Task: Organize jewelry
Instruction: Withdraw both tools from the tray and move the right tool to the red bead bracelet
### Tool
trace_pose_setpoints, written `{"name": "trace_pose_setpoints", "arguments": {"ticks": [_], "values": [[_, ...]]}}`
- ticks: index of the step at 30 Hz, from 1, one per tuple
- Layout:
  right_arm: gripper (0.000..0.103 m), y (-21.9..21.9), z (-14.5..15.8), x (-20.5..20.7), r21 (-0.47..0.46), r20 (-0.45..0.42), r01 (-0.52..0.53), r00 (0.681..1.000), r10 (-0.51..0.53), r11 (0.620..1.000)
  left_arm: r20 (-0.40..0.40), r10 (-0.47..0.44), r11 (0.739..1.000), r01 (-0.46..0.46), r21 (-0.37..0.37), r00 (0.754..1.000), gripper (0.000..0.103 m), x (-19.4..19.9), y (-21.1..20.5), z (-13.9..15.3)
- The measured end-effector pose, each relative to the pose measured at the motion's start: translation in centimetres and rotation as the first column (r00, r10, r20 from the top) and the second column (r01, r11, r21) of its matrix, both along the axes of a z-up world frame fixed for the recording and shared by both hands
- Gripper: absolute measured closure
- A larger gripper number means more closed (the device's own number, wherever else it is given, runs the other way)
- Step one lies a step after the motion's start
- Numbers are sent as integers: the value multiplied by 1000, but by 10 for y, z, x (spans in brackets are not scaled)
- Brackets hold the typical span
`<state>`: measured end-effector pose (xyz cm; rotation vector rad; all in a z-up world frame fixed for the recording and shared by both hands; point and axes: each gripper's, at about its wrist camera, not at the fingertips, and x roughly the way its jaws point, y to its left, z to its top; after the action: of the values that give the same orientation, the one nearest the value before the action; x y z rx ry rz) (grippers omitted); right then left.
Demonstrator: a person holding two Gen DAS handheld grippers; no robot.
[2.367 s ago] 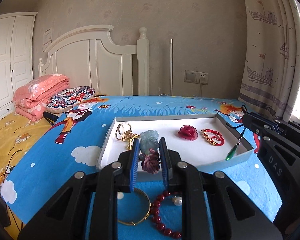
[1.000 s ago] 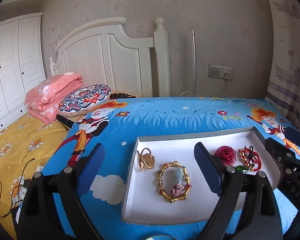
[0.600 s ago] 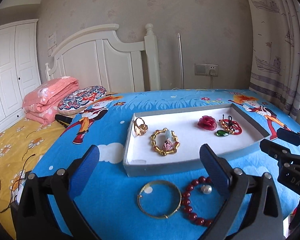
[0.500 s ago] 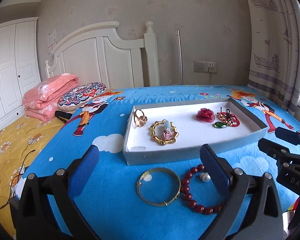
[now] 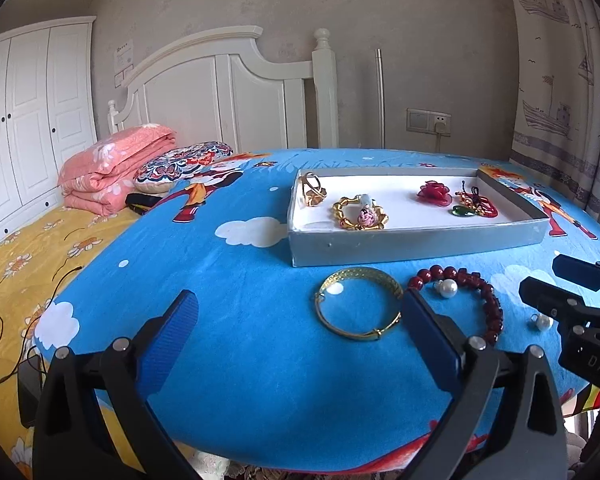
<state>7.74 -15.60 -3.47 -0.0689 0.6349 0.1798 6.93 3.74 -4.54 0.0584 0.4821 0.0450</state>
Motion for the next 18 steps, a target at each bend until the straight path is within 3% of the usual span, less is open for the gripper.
{"name": "trace_pose_setpoints", "arguments": {"ticks": [4, 9, 18], "values": [[50, 6, 7, 6, 13, 0, 40, 999, -40, 999, 13, 3, 1000, -3, -16, 1000, 5, -2, 4, 1], [50, 20, 20, 3, -23, 44, 21, 999, -20, 1000, 5, -4, 1000, 4, 20, 1000, 5, 0, -4, 1], [48, 24, 2, 4, -110, 22, 5, 1000, -3, 994, 12, 15, 1000, -16, 26, 1000, 5, -1, -1, -1]]}}
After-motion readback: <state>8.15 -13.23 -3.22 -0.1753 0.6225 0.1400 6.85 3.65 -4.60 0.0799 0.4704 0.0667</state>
